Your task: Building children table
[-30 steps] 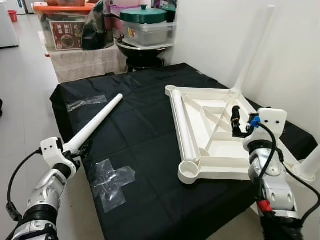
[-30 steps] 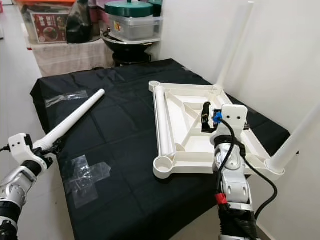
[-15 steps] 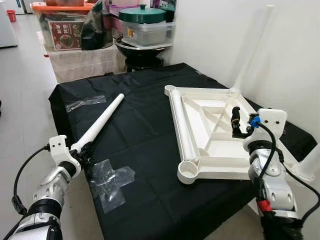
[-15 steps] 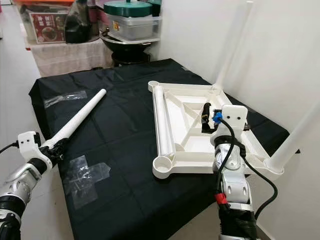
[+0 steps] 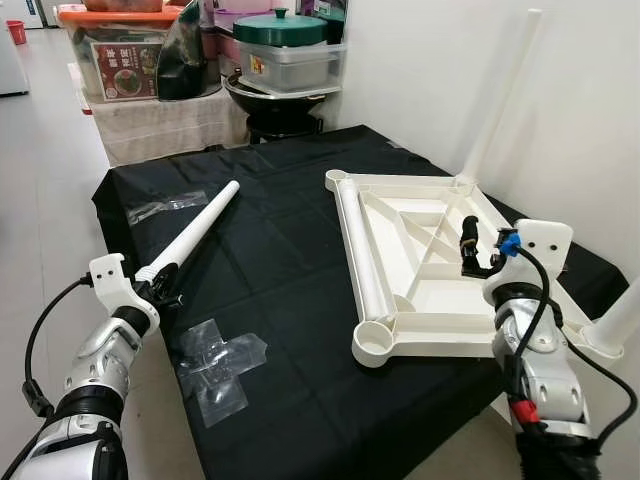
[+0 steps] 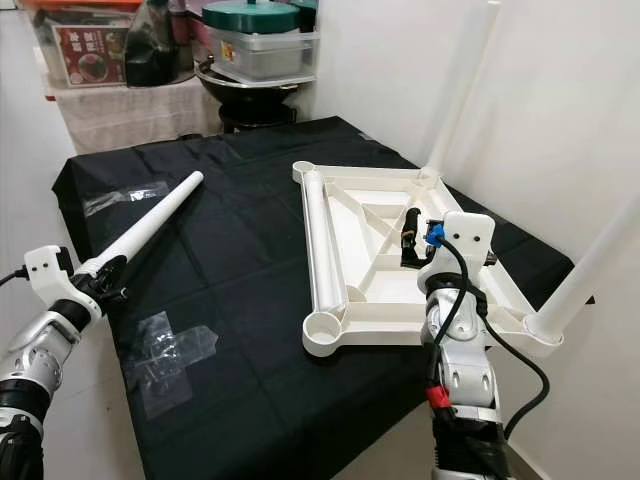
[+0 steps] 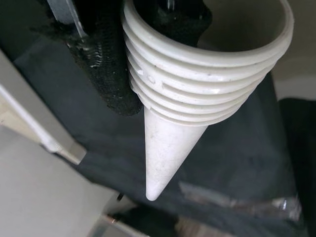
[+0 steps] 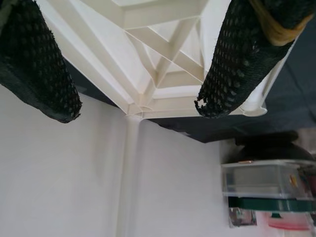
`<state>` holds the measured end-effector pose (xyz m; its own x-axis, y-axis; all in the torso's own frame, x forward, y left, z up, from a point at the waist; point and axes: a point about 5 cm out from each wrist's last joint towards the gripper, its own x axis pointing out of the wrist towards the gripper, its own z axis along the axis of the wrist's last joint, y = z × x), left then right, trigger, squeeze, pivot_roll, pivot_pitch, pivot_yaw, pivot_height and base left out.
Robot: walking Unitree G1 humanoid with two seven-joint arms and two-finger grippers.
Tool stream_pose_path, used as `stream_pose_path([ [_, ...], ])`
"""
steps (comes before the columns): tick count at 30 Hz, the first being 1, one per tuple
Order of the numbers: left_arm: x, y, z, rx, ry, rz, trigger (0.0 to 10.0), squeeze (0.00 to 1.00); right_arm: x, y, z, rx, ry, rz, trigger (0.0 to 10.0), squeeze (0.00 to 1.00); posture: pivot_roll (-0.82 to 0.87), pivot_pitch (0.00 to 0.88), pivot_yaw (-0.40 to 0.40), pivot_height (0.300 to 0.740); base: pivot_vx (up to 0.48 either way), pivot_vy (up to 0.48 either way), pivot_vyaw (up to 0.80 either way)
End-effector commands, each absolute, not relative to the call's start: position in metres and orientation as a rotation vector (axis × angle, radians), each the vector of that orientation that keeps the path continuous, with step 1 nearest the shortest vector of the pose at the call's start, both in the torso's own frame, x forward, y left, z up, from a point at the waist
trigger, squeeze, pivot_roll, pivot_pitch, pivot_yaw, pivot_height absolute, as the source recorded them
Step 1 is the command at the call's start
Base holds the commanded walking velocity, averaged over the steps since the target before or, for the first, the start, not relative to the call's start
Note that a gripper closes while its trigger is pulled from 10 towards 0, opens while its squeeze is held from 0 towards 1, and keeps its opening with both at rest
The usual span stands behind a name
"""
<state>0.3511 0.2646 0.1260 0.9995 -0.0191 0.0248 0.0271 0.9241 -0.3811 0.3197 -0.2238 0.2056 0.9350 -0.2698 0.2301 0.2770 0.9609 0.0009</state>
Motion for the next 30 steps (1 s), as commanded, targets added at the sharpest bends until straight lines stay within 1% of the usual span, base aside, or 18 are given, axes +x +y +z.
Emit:
stream_pose_path([
  [1, 0.355, 0.269, 0.143, -0.382, -0.086, -0.039, 0.0, 0.0, 0.321, -0.228, 0.202, -0.011, -0.203, -0.297, 10.0, 0.0, 0.03, 0.0, -0.092, 0.74, 0.0, 0.0, 0.0],
  [3, 0.356, 0.267, 0.148, -0.38, -0.102, -0.061, 0.0, 0.0, 0.321, -0.228, 0.201, 0.016, -0.198, -0.296, 10.0, 0.0, 0.03, 0.0, -0.09, 0.74, 0.0, 0.0, 0.0],
  [4, 0.356, 0.264, 0.155, -0.379, -0.13, -0.107, 10.0, 0.0, 0.323, -0.228, 0.202, 0.069, -0.195, -0.285, 10.0, 0.0, 0.04, 0.0, -0.088, 0.74, 0.0, 0.0, 0.0],
  [5, 0.356, 0.261, 0.162, -0.372, -0.157, -0.153, 10.0, 0.0, 0.324, -0.227, 0.203, 0.125, -0.196, -0.265, 10.0, 0.0, 0.04, 0.0, -0.088, 0.74, 0.0, 0.0, 0.0],
  [8, 0.356, 0.259, 0.166, -0.367, -0.174, -0.183, 10.0, 0.0, 0.325, -0.226, 0.204, 0.161, -0.199, -0.251, 10.0, 0.0, 0.04, 0.0, -0.088, 0.74, 0.0, 0.0, 0.0],
  [9, 0.354, 0.253, 0.177, -0.35, -0.225, -0.265, 10.0, 0.0, 0.329, -0.218, 0.207, 0.316, -0.184, -0.169, 10.0, 0.0, 0.04, 0.0, -0.086, 0.74, 0.0, 0.0, 0.0],
  [13, 0.353, 0.251, 0.18, -0.348, -0.238, -0.295, 10.0, 0.0, 0.33, -0.215, 0.207, 0.373, -0.177, -0.135, 10.0, 0.0, 0.04, 0.0, -0.086, 0.74, 0.0, 0.0, 0.0],
  [16, 0.344, 0.232, 0.187, -0.322, -0.226, -0.51, 10.0, 0.0, 0.333, -0.186, 0.214, 0.682, -0.115, 0.161, 10.0, 0.0, 0.05, 0.0, -0.087, 0.74, 0.0, 0.0, 0.0],
  [17, 0.344, 0.232, 0.187, -0.322, -0.226, -0.51, 10.0, 0.0, 0.333, -0.186, 0.214, 0.682, -0.115, 0.161, 10.0, 0.0, 0.05, 0.0, -0.087, 0.74, 0.0, 0.0, 0.0],
  [18, 0.34, 0.227, 0.188, -0.307, -0.211, -0.581, 10.0, 0.0, 0.33, -0.175, 0.22, 0.759, -0.11, 0.284, 10.0, 0.0, 0.06, 0.0, -0.086, 0.74, 0.0, 0.0, 0.0],
  [19, 0.34, 0.227, 0.188, -0.307, -0.211, -0.581, 10.0, 0.0, 0.33, -0.175, 0.22, 0.759, -0.11, 0.284, 10.0, 0.0, 0.06, 0.0, -0.086, 0.74, 0.0, 0.0, 0.0],
  [20, 0.335, 0.223, 0.188, -0.302, -0.194, -0.646, 10.0, 0.0, 0.327, -0.168, 0.224, 0.819, -0.107, 0.374, 10.0, 0.07, 0.06, 0.0, -0.086, 0.74, 0.0, 0.0, 0.0],
  [22, 0.328, 0.219, 0.188, -0.303, -0.176, -0.719, 10.0, 0.0, 0.323, -0.161, 0.228, 0.881, -0.101, 0.467, 10.0, 0.06, 0.06, 0.0, -0.088, 0.74, 0.0, 0.0, 0.0],
  [25, 0.328, 0.219, 0.188, -0.303, -0.176, -0.719, 10.0, 0.0, 0.323, -0.161, 0.228, 0.881, -0.101, 0.467, 10.0, 0.06, 0.06, 0.0, -0.088, 0.74, 0.0, 0.0, 0.0],
  [26, 0.324, 0.214, 0.189, -0.304, -0.17, -0.762, 10.0, 0.0, 0.32, -0.157, 0.23, 0.923, -0.097, 0.519, 10.0, 0.02, 0.06, 0.0, -0.087, 0.74, 0.0, 0.0, 0.0],
  [27, 0.321, 0.21, 0.188, -0.308, -0.167, -0.793, 10.0, 0.0, 0.316, -0.151, 0.231, 0.972, -0.094, 0.573, 10.0, 0.01, 0.06, 0.0, -0.087, 0.74, 0.0, 0.0, 0.0],
  [29, 0.321, 0.21, 0.188, -0.308, -0.167, -0.793, 10.0, 0.0, 0.316, -0.151, 0.231, 0.972, -0.094, 0.573, 10.0, 0.01, 0.06, 0.0, -0.087, 0.74, 0.0, 0.0, 0.0],
  [30, 0.32, 0.207, 0.188, -0.312, -0.163, -0.815, 10.0, 0.0, 0.312, -0.143, 0.231, 1.036, -0.087, 0.623, 10.0, 0.0, 0.05, 0.0, -0.085, 0.74, 0.0, 0.0, 0.0],
])
